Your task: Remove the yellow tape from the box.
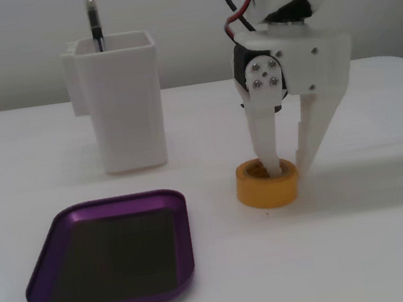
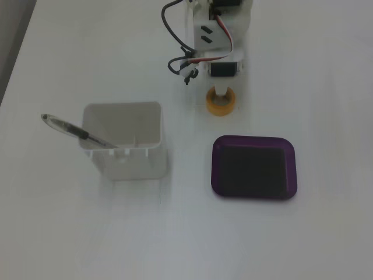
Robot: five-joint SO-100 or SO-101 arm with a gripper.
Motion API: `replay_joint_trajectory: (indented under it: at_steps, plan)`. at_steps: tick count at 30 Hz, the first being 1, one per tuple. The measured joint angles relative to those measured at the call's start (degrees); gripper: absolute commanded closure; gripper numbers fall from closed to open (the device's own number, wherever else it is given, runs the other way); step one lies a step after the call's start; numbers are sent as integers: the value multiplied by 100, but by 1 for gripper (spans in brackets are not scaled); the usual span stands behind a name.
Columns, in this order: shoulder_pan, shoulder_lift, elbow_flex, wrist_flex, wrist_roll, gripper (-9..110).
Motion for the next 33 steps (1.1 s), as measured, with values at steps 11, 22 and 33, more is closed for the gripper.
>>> replay_joint_trajectory:
  at_steps: [11, 22, 33]
  plan:
    - [9, 1107, -949, 1573, -18, 88]
    - [9, 4799, 1002, 1661, 9, 88]
    - [18, 8402, 5388, -62, 9, 88]
